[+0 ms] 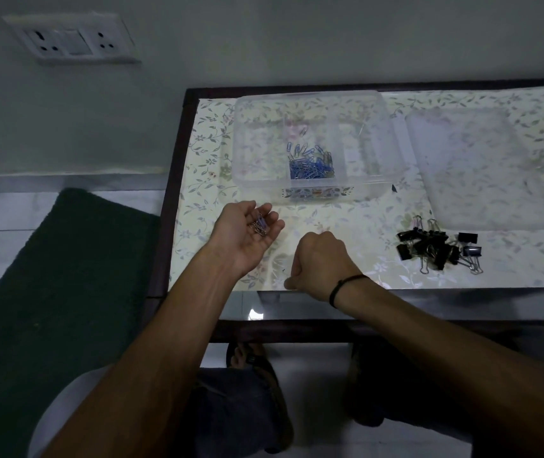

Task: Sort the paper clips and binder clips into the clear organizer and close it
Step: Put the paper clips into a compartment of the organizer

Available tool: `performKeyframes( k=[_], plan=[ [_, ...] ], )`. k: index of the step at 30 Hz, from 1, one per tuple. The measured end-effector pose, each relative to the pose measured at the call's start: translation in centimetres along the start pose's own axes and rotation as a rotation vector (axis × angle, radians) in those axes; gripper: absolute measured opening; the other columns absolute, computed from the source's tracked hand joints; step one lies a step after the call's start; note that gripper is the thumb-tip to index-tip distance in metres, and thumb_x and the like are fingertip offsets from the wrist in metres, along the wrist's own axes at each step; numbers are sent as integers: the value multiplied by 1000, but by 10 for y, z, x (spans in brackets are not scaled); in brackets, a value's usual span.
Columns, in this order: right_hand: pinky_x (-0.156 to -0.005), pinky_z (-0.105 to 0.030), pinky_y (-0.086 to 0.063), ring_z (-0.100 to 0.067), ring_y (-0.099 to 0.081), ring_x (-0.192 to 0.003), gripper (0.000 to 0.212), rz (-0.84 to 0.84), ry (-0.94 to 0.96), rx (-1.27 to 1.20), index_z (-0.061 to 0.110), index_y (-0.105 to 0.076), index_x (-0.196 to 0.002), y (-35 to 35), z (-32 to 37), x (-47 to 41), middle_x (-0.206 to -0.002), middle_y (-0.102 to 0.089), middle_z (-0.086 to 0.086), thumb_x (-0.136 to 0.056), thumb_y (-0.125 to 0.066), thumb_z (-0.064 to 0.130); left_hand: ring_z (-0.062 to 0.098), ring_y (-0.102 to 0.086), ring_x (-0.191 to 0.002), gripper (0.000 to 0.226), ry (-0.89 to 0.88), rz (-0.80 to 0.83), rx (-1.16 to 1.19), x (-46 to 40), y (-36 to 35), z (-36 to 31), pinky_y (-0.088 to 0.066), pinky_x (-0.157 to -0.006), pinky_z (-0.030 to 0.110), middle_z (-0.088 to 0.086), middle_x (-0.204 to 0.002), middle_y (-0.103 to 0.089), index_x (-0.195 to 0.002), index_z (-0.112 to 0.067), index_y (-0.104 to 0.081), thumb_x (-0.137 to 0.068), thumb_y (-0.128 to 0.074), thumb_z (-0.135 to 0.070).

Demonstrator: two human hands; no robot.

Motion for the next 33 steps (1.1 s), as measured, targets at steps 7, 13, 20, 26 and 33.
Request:
performKeyframes(
  k=[7, 13, 20, 26, 33],
  plan=[
    [-72, -27, -53, -24, -67, -91, 25, 117, -39, -60, 11, -71, -94, 0, -3, -8, -98, -71, -9, -76, -72, 28, 19, -63, -75, 30, -30, -8, -60, -3, 2, 0, -56, -92, 33, 10, -79, -63, -87, -2, -66, -101, -48, -21],
    [-65, -21, -50, -11, -65, -70, 20, -5, 43, -216, 16, -80, -79, 58, -13, -14, -64, -68, 5, -86, -71, 33, 21, -62, -74, 30, 20, 12, -60, -6, -5, 11, -57, -81, 33, 13, -82, -62, -90, 0, -64, -102, -47, -22],
    [-55, -2, -38, 3, -58, -61, 21, -215, 93, -227, 27, -75, -79, 71, -29, -9, -64, -65, 13, -78, -75, 48, 16, -67, -64, 22, 150, 192, 6, -1, -33, 31, -61, -80, 30, 16, -96, -68, -109, 3, -57, -101, -39, -8],
    [-79, -28, -45, -19, -57, -96, 89, -58, -19, -47, 24, -54, -121, 45, -61, 11, -109, -56, -2, -48, -85, 64, 22, -63, -84, 30, 100, 125, -34, -5, -39, 30, -57, -90, 36, 14, -82, -63, -94, 5, -64, -103, -44, -15],
    [-72, -27, -33, -30, -56, -100, 60, -77, -4, -88, 12, -53, -118, 16, -55, 10, -116, -51, -9, -71, -82, 34, 23, -62, -87, 30, 49, 69, -38, -9, -37, 21, -59, -86, 37, 14, -85, -62, -96, 5, -65, -103, -45, -17]
  ],
)
Point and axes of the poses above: each hand's wrist, its own x-axis away from the middle knuckle, its own y-axis out of the back of the hand, z = x × y, the point moved 2 cm from there along -x, towards the middle knuckle
